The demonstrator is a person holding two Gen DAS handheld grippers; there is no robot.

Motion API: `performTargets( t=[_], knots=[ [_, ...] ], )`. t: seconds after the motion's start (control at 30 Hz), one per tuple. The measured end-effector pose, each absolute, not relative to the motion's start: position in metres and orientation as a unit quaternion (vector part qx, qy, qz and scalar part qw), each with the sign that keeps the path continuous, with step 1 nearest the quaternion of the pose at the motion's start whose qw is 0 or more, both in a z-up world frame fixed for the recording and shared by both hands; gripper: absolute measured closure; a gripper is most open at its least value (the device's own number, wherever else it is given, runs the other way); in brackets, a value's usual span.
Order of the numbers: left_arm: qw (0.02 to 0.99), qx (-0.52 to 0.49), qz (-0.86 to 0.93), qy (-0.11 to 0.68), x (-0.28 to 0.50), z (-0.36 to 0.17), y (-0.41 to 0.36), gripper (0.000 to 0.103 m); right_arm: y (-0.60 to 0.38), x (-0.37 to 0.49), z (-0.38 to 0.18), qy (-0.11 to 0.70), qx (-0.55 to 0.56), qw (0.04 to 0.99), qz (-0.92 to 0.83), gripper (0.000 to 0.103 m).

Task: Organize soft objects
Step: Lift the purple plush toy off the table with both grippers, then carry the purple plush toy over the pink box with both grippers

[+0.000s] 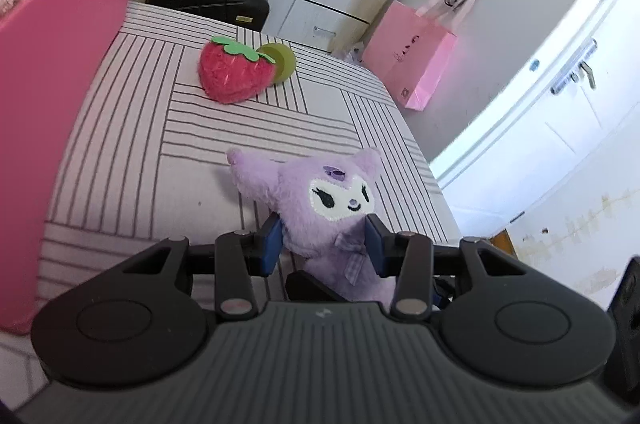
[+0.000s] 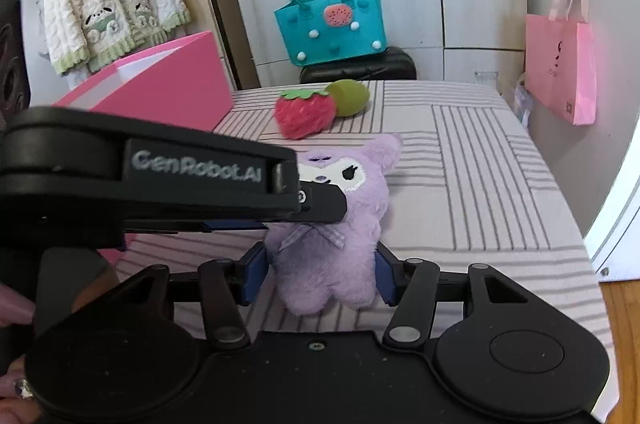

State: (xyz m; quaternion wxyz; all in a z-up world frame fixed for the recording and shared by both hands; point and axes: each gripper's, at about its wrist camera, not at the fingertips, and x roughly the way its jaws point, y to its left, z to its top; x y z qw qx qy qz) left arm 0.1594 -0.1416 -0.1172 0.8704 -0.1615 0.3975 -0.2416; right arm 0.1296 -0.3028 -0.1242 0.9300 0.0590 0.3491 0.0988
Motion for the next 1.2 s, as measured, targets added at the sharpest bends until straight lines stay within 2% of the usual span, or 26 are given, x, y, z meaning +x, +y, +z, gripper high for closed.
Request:
performTargets(
  t=[0.43, 1.0, 1.2],
  knots=[
    [0.872, -0.141, -0.252, 0.394, 0.118, -0.095, -0.108, 0.06, -0.293, 0.099, -0.104, 0.365, 0.085, 0.911, 0.171, 0.046],
    [0.858, -0.148, -0.299, 0.392, 0.076, -0.06, -0.058, 0.06, -0.271, 0.066, -0.058, 0.385, 0.037, 0.888, 0.248, 0.047],
    [0.848, -0.161, -0.318, 0.392, 0.062, -0.047, -0.037, 0.06, -0.257, 0.052, -0.033, 0.362, 0.001, 0.894, 0.265, 0.047]
  ],
)
